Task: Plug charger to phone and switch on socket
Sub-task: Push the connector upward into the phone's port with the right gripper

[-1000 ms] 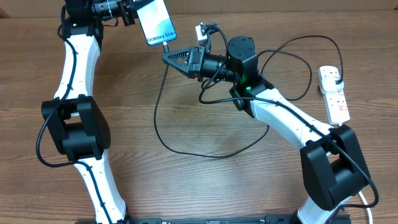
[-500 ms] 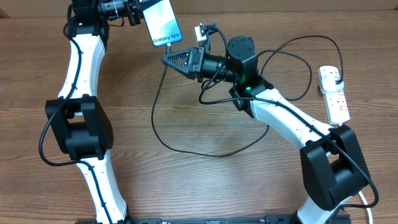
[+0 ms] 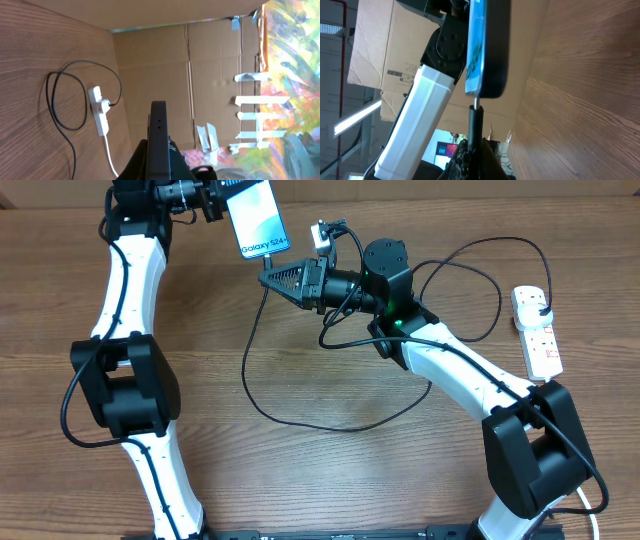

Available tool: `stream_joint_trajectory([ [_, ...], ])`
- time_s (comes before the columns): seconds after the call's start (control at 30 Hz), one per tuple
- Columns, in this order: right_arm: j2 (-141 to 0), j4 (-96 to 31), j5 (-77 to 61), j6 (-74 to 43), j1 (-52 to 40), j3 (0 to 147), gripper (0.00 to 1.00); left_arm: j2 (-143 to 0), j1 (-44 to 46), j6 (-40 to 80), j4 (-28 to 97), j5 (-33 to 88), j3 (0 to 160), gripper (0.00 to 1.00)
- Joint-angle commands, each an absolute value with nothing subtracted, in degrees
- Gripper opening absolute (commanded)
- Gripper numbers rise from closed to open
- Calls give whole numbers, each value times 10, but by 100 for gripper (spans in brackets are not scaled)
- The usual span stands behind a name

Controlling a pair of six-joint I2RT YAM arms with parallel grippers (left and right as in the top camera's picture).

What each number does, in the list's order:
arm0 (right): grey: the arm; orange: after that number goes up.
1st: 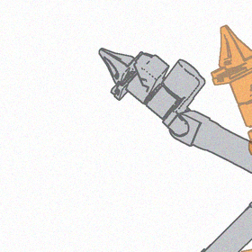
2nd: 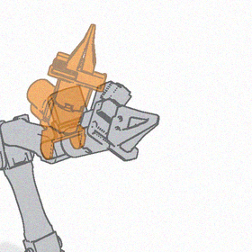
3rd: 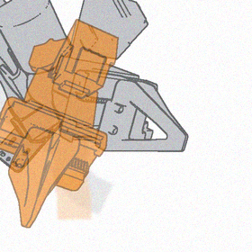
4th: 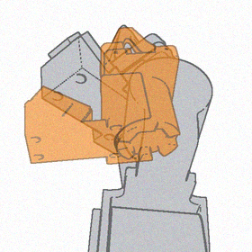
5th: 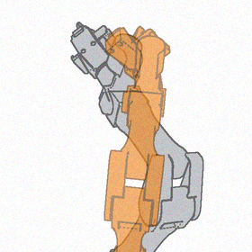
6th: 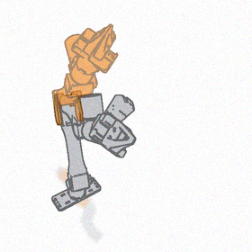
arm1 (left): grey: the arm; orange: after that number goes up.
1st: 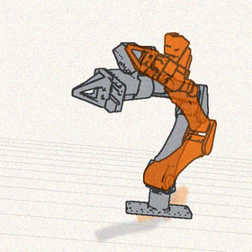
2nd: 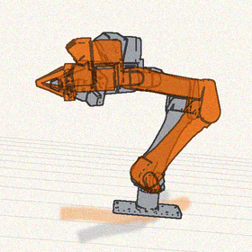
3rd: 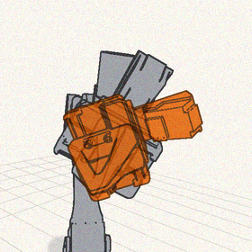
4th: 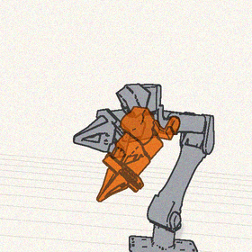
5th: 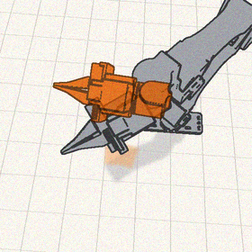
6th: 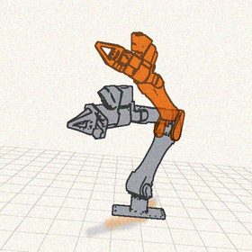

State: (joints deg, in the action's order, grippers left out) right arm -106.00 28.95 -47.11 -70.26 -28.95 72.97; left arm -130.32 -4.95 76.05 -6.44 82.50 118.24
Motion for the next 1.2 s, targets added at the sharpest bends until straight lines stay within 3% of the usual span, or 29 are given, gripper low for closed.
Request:
stream_joint_trajectory([
  [0.0,-1044,287,-450,-692,-285,739,4,-1299,-59,750,-67,889,1187,4],
  [1.17,-1044,265,-402,-686,-285,739,4,-1299,-36,709,-67,901,1187,4],
])
